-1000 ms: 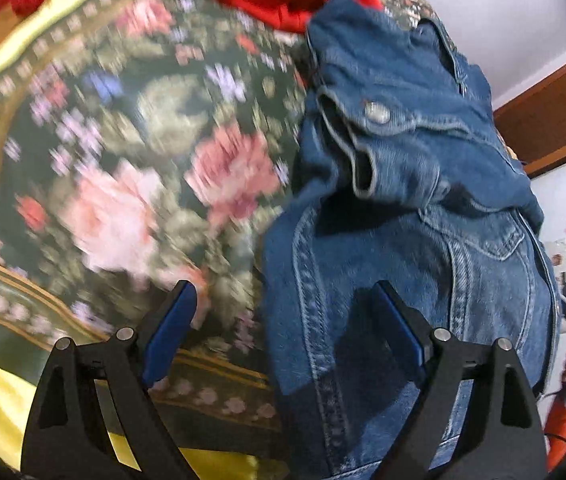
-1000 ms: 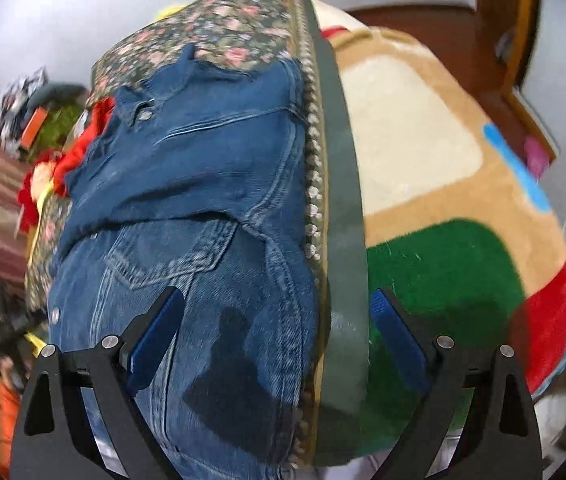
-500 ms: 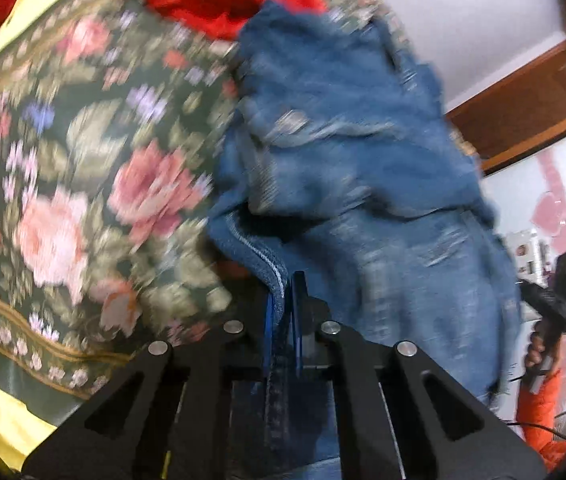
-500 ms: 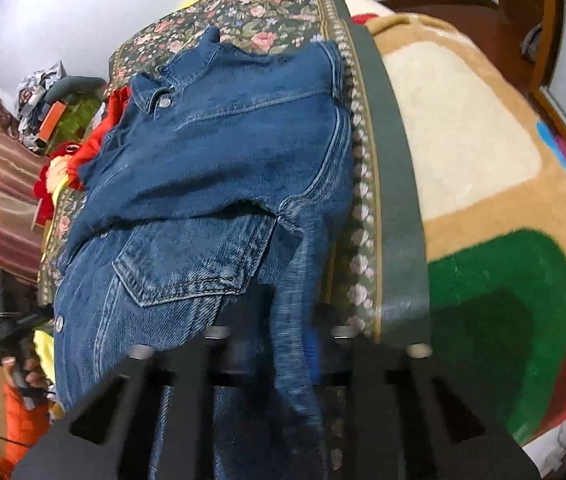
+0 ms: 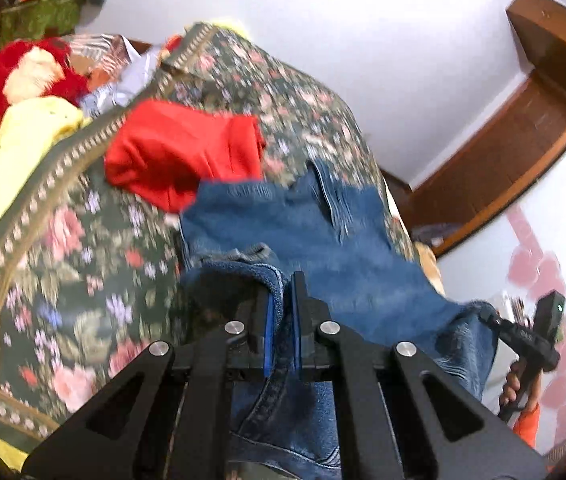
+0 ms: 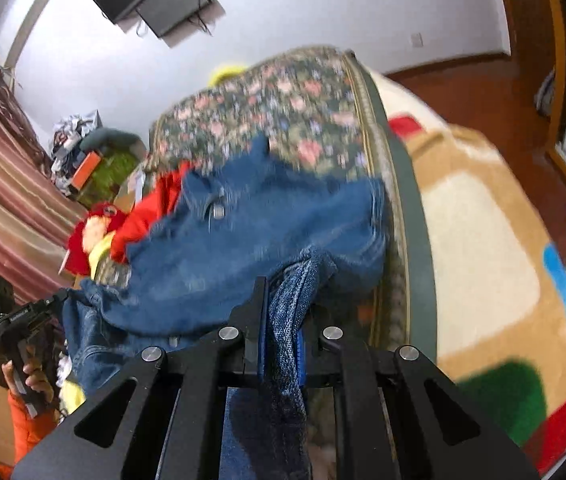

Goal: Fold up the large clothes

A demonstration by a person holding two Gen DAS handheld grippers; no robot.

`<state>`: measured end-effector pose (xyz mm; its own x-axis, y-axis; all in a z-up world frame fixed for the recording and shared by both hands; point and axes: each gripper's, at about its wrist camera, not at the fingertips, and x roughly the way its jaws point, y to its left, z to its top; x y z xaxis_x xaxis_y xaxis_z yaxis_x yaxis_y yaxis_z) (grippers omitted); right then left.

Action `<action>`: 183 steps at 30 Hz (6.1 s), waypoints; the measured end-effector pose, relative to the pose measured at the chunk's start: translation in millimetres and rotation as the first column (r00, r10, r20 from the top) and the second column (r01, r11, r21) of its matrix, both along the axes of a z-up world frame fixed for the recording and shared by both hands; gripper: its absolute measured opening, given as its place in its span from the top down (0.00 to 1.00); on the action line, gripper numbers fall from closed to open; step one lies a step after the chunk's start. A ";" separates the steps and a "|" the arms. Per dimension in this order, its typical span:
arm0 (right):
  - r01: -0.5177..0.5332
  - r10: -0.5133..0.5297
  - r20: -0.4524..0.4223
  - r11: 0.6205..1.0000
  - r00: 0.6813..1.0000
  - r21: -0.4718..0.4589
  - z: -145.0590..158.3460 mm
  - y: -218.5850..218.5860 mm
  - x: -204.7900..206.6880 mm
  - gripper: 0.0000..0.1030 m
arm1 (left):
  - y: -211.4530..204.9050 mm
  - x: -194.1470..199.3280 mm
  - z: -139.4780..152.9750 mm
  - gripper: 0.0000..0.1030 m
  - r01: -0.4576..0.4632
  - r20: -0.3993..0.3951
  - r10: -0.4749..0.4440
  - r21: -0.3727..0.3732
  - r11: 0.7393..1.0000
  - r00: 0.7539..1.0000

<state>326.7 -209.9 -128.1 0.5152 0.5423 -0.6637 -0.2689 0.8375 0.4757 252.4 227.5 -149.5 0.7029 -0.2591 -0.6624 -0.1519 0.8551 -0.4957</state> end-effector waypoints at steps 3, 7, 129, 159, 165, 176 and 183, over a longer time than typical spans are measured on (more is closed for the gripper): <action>0.020 -0.020 0.024 1.000 1.000 -0.009 1.1 3.9 12.3 0.91 | 8.0 14.4 -6.4 0.94 -0.048 -0.025 0.047 -0.009 0.999 0.999; 0.042 -0.042 -0.004 0.992 0.999 -0.115 -23.5 16.3 29.8 0.91 | 12.1 26.0 -35.6 0.94 -0.095 -0.101 0.100 0.049 0.994 0.990; -0.025 0.005 -0.073 0.963 0.997 -0.269 -19.4 6.1 94.2 0.29 | -26.3 122.8 -97.2 0.61 0.183 -0.380 -0.072 0.266 0.946 0.922; 0.111 -0.151 -0.204 0.975 0.967 -0.194 -80.8 64.4 160.6 0.16 | -59.5 202.3 -81.4 0.42 0.071 -0.315 0.011 0.250 0.966 0.949; -0.010 -0.018 -0.167 0.987 0.986 -0.162 -64.6 82.0 128.9 0.16 | -81.1 184.0 -65.6 0.42 0.139 -0.292 -0.063 0.247 0.959 0.954; -0.291 0.260 -0.141 0.913 0.955 -0.286 -64.0 142.6 69.1 0.15 | -156.8 130.6 -62.7 0.34 0.395 -0.286 -0.307 0.336 0.855 0.908; -0.252 0.225 -0.118 0.905 0.967 -0.342 -69.1 115.6 56.8 0.09 | -134.3 103.4 -74.1 0.17 0.308 -0.249 -0.234 0.323 0.895 0.940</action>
<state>383.5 -94.3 -197.1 0.3416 0.3680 -0.8648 -0.4571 0.8690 0.1892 355.8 93.3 -223.5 0.4832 -0.1440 -0.8636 0.0476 0.9892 -0.1384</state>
